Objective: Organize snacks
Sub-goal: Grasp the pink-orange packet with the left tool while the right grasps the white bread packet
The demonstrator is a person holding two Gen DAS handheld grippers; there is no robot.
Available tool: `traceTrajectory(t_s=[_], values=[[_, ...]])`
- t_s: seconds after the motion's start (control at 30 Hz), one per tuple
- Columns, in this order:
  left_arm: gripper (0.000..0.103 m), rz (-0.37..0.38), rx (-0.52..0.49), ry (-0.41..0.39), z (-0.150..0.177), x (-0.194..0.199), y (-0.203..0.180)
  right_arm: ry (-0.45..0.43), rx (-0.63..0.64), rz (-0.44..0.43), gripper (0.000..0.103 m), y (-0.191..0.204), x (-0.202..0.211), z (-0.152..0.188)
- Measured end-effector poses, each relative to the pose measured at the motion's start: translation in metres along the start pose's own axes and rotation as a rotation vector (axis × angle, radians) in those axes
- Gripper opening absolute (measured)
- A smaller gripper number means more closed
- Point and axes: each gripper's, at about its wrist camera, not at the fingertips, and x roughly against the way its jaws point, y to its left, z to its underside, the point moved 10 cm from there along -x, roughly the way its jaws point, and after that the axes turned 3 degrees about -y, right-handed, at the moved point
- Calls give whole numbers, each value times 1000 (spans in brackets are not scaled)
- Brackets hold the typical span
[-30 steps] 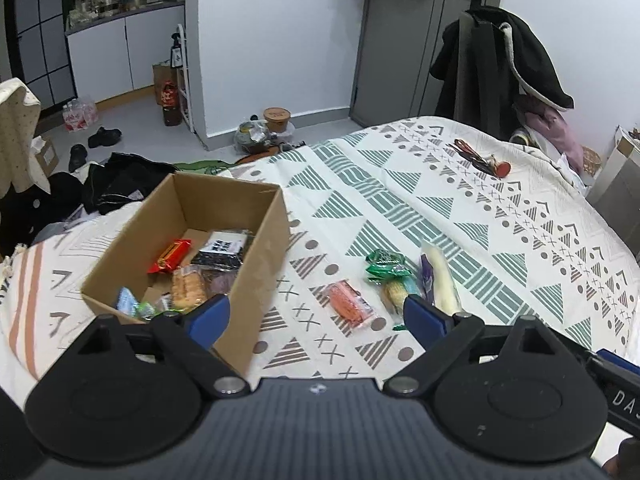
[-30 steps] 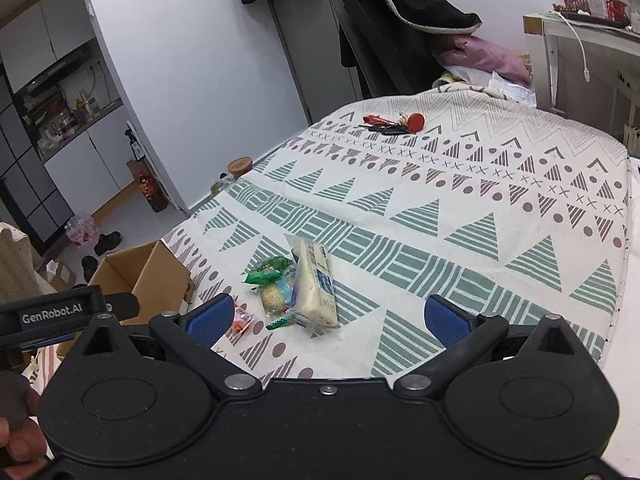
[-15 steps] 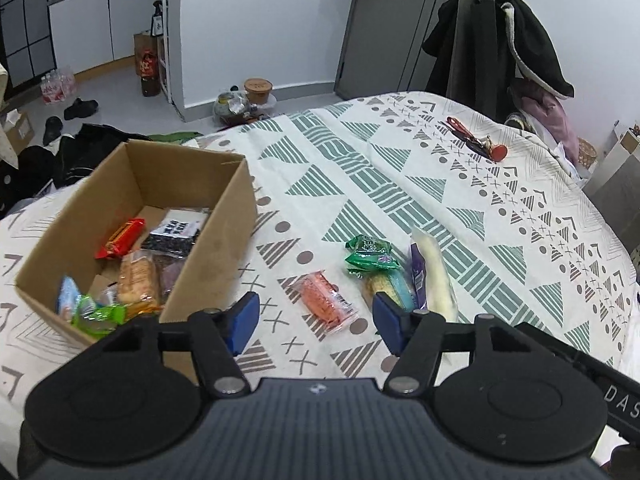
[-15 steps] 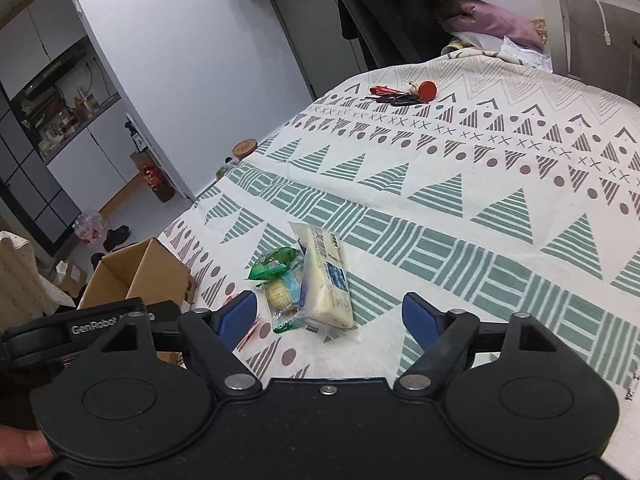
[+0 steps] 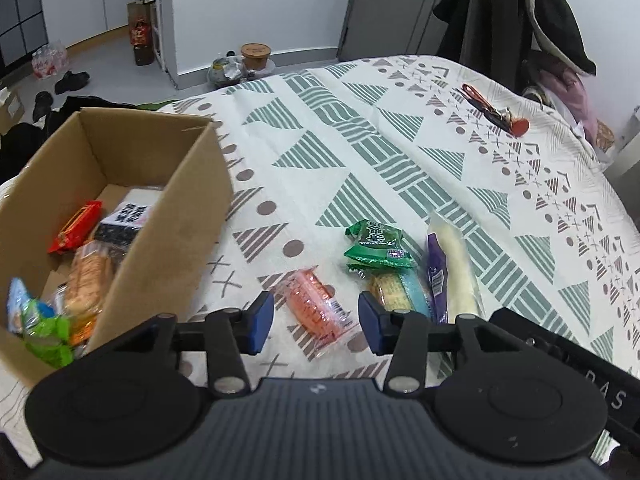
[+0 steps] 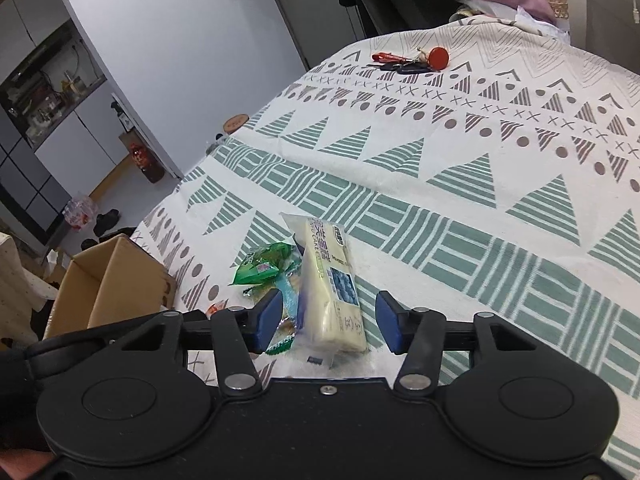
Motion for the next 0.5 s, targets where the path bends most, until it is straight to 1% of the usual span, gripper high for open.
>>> traceTrajectory(t_s=[0.1, 0.33, 0.5], values=[[46, -5, 20, 15, 2, -14, 4, 15, 7, 1, 48, 1, -10, 2], [46, -8, 86, 39, 9, -39, 15, 44, 22, 16, 47, 1, -30, 5], [46, 26, 113, 48, 11, -52, 13, 54, 27, 26, 47, 1, -41, 6]])
